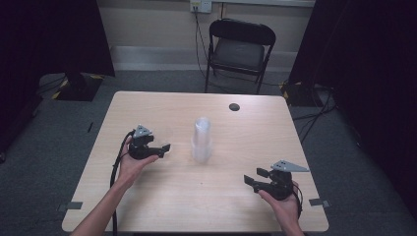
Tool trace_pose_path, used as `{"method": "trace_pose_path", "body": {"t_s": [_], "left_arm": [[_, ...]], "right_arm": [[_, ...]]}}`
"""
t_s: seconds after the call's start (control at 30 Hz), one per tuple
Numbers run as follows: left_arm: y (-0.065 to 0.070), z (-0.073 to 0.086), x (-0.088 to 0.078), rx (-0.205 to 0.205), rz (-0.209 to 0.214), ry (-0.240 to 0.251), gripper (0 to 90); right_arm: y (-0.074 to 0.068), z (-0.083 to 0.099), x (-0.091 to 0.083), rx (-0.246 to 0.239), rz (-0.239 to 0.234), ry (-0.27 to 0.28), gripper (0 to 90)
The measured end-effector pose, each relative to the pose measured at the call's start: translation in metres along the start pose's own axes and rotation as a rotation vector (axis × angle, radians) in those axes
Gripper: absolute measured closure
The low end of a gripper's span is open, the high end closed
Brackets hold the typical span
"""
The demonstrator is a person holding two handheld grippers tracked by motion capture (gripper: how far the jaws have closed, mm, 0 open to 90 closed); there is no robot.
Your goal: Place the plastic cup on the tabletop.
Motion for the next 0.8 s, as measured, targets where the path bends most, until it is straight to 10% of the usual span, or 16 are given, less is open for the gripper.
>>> {"method": "trace_pose_path", "body": {"t_s": [0.8], "left_arm": [[0.03,0.035,-0.075,0.049,0.033,-0.052,16.7]], "right_arm": [[0.013,0.006,0.003,0.021,0.038,-0.01,32.4]]}}
Point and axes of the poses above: each handheld gripper's, and its own axes: x roughly forward along the jaws, z roughly out of its underside, y roughly to its right, the point moved 3 cm from there along x, roughly forward along the jaws, and after that the axes turned 8 degrees about -x, right-handed, at the moved point
